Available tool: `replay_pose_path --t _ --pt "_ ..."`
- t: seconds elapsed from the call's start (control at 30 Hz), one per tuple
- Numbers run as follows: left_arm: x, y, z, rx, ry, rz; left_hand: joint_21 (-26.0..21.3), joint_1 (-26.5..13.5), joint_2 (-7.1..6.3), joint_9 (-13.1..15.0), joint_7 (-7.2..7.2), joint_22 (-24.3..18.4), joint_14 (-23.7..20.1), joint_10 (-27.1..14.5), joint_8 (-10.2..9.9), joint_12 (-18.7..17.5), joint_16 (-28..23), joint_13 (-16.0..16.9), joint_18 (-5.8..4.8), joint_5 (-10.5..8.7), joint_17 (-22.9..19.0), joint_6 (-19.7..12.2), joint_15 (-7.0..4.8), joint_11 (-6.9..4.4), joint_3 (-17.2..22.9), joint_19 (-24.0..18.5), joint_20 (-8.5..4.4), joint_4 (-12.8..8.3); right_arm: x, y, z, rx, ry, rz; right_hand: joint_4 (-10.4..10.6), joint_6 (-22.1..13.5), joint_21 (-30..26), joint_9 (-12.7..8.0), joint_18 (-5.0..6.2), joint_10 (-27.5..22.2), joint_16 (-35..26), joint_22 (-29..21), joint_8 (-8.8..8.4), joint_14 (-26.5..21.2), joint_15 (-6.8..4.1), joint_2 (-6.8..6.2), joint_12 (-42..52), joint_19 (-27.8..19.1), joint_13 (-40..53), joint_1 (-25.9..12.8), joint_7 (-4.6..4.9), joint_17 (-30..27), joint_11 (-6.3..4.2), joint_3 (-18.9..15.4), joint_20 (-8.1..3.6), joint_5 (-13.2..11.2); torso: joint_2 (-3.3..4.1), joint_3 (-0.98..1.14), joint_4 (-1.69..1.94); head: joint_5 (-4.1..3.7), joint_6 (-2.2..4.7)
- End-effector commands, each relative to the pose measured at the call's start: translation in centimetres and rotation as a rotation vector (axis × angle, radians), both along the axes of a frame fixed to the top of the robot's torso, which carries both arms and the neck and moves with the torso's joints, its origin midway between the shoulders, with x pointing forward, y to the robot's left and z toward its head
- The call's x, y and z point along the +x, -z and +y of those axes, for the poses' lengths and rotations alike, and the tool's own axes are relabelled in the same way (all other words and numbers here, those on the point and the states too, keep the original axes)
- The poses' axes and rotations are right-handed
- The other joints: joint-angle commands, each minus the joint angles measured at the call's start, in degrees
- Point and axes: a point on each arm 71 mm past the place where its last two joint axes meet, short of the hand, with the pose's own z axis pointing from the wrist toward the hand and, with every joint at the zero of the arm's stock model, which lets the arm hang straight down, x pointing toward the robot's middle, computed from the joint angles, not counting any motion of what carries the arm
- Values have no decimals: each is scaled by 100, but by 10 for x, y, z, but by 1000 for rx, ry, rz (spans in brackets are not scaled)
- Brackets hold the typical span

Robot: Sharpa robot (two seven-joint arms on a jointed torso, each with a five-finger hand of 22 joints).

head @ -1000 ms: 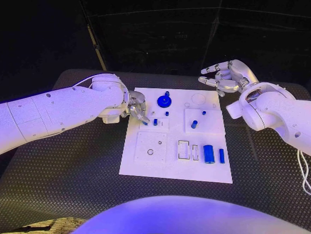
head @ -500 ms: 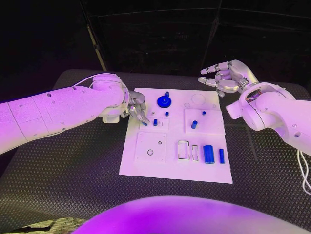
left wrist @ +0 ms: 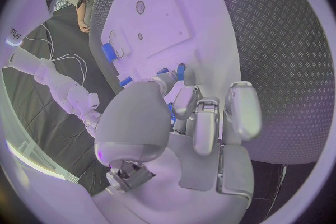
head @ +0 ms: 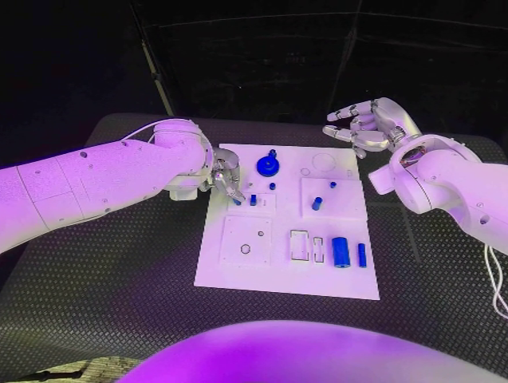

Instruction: Assemble the parts on the task board

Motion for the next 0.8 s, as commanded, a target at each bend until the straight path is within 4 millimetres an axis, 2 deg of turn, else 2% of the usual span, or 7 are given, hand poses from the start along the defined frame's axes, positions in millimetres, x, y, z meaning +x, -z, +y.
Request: replay_pose_path --t 0.03,0.5,0.8 --pt "-5 8 -4 15 31 45 22 -15 32 -4 -28 2 595 48 -31 11 18 10 51 0 1509 21 -25 -4 676 36 -2 -601 0 -1 1 4 -11 -3 -8 16 -31 -1 73 32 -10 4 18 384 -38 58 18 10 6 -19 5 557 -3 -20 -28 37 0 1 -5 -6 -4" --pt "-2 11 -5 26 28 55 30 -152 82 17 -38 19 595 74 -23 33 18 35 48 -6 1509 63 -28 -10 716 46 -3 -518 0 -1 1 3 -14 2 -8 16 -31 -1 73 32 -10 4 18 384 -38 58 18 10 6 -19 5 557 -3 -20 -28 37 2 -1 -2 -15 -12" --pt "0 12 -5 27 23 55 90 -487 198 129 -97 102 595 140 84 106 18 108 30 -24 1509 203 -52 -50 577 102 -21 -311 0 -1 1 4 -15 3 -8 16 -31 -1 73 32 -10 4 18 384 -38 58 18 10 6 -19 5 557 -3 -20 -28 37 4 -5 2 -22 -12"
